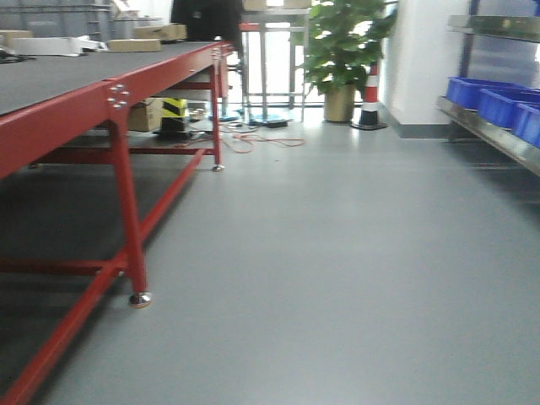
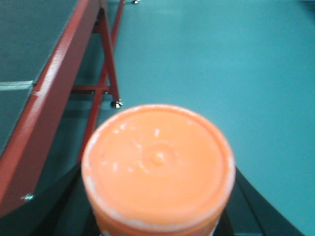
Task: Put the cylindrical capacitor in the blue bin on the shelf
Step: 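Drive the base along the red table frame holding both objects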
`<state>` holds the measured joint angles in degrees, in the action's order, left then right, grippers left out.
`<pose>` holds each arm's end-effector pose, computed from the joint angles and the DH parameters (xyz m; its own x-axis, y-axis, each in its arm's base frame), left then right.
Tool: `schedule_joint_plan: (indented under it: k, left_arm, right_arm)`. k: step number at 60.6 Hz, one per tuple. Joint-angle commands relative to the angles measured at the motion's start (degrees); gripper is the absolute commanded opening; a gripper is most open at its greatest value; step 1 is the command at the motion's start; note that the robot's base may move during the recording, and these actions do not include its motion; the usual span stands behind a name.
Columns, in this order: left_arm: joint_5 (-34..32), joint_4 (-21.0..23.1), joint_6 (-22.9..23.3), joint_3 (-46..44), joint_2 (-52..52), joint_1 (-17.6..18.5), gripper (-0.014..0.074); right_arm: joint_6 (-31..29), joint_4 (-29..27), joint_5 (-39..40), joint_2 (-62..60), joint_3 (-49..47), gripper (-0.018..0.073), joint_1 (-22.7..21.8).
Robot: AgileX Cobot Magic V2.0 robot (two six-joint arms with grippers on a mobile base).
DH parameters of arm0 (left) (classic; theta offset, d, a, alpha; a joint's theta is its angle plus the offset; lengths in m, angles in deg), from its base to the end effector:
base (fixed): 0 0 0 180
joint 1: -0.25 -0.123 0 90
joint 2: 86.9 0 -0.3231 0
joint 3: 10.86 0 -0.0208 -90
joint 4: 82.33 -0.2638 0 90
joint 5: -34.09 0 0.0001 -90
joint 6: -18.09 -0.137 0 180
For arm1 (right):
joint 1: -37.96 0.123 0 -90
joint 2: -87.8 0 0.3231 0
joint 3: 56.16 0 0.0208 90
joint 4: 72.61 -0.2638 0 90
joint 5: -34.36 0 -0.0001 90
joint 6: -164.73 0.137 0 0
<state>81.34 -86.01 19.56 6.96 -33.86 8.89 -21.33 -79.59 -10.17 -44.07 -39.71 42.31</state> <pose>0.1679 -0.0190 0.4229 -0.4629 0.0885 -0.8820 0.1173 0.9924 0.0380 0.1415 0.0225 0.4513 -0.3200 -0.0430 -0.9465 -0.1620 0.9867 0.0099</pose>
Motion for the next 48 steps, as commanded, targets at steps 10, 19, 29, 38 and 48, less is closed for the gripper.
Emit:
schedule_joint_plan:
  k: [10,19,29,38,48]
  left_arm:
    - [-1.7,0.3,0.0,-0.5,-0.4,0.4,-0.0111]
    - [-1.7,0.3,0.0,-0.5,-0.4,0.4,-0.0111]
    - [-1.7,0.3,0.0,-0.5,-0.4,0.4,-0.0111]
    - [-1.7,0.3,0.0,-0.5,-0.4,0.4,-0.0111]
    - [-1.7,0.3,0.0,-0.5,-0.4,0.4,-0.0111]
  right_arm:
    - [-0.3,0.1,1.3,-0.8,-0.5,0.0002,0.2]
    - [-0.3,0.1,1.3,-0.8,-0.5,0.0002,0.2]
    - [-0.3,0.1,1.3,-0.8,-0.5,0.0002,0.2]
    - [-0.3,0.1,1.3,-0.8,-0.5,0.0002,0.2]
    - [-0.3,0.1,1.3,-0.8,-0.5,0.0002,0.2]
